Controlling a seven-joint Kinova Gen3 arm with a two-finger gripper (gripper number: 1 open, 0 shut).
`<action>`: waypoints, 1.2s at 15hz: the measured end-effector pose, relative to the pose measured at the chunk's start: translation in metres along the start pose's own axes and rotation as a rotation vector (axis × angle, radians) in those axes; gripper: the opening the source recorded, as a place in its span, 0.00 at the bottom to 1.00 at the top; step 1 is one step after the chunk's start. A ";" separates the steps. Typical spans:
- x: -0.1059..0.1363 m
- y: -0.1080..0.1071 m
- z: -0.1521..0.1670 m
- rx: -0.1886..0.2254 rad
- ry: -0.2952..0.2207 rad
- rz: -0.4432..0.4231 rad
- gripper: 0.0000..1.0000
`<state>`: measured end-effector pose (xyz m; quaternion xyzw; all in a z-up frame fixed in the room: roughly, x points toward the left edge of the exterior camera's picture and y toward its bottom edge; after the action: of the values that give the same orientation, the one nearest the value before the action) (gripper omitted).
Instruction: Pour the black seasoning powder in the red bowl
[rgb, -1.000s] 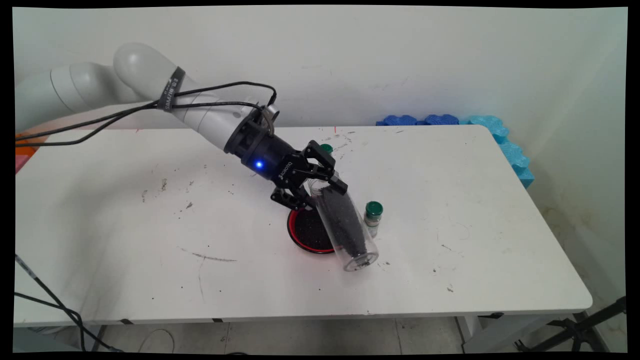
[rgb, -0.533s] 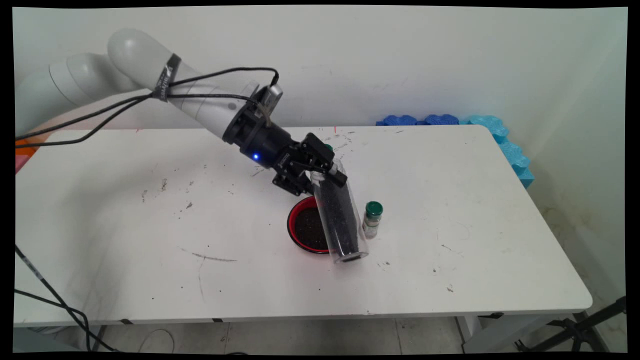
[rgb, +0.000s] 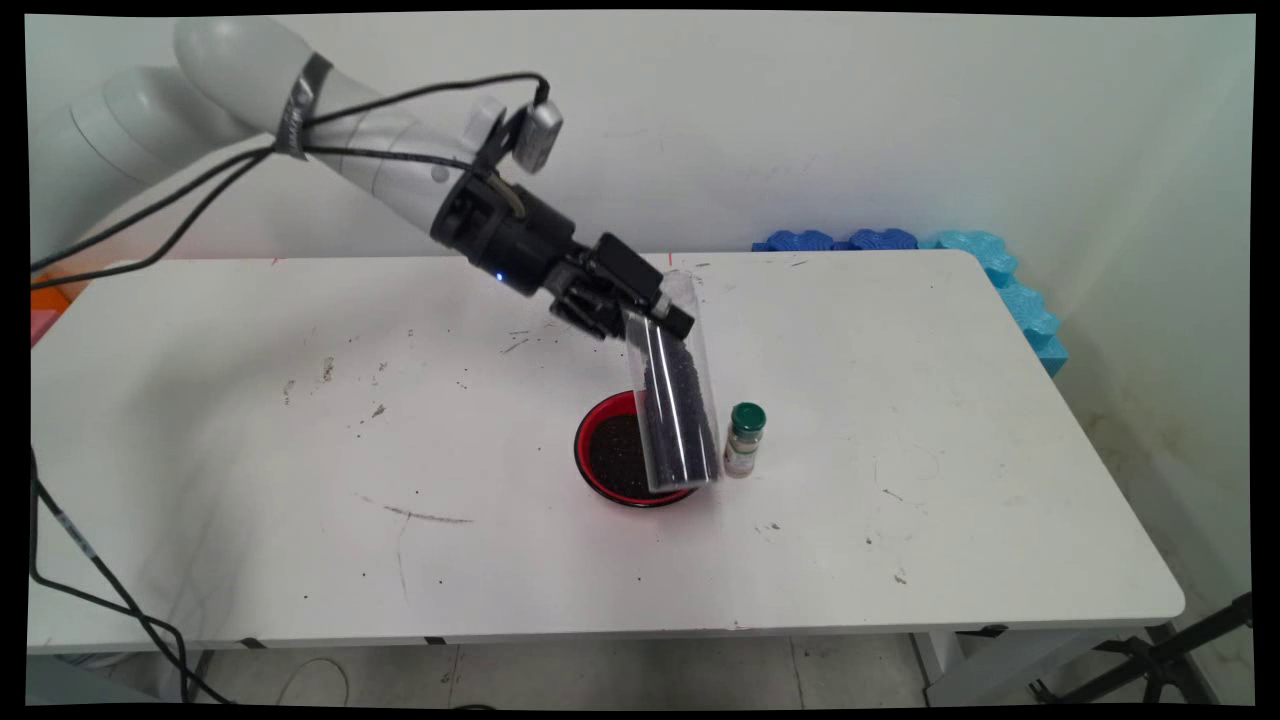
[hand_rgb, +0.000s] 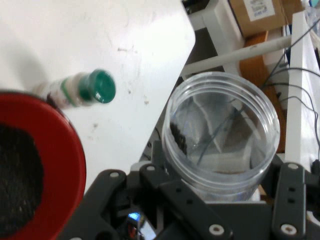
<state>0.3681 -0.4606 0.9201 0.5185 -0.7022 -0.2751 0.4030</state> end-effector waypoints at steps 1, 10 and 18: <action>0.003 0.005 -0.004 0.003 0.015 0.047 0.00; 0.029 0.049 -0.041 0.054 0.128 0.402 0.00; 0.033 0.074 -0.070 0.103 0.154 0.680 0.00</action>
<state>0.3857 -0.4671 1.0255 0.2938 -0.8151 -0.0493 0.4969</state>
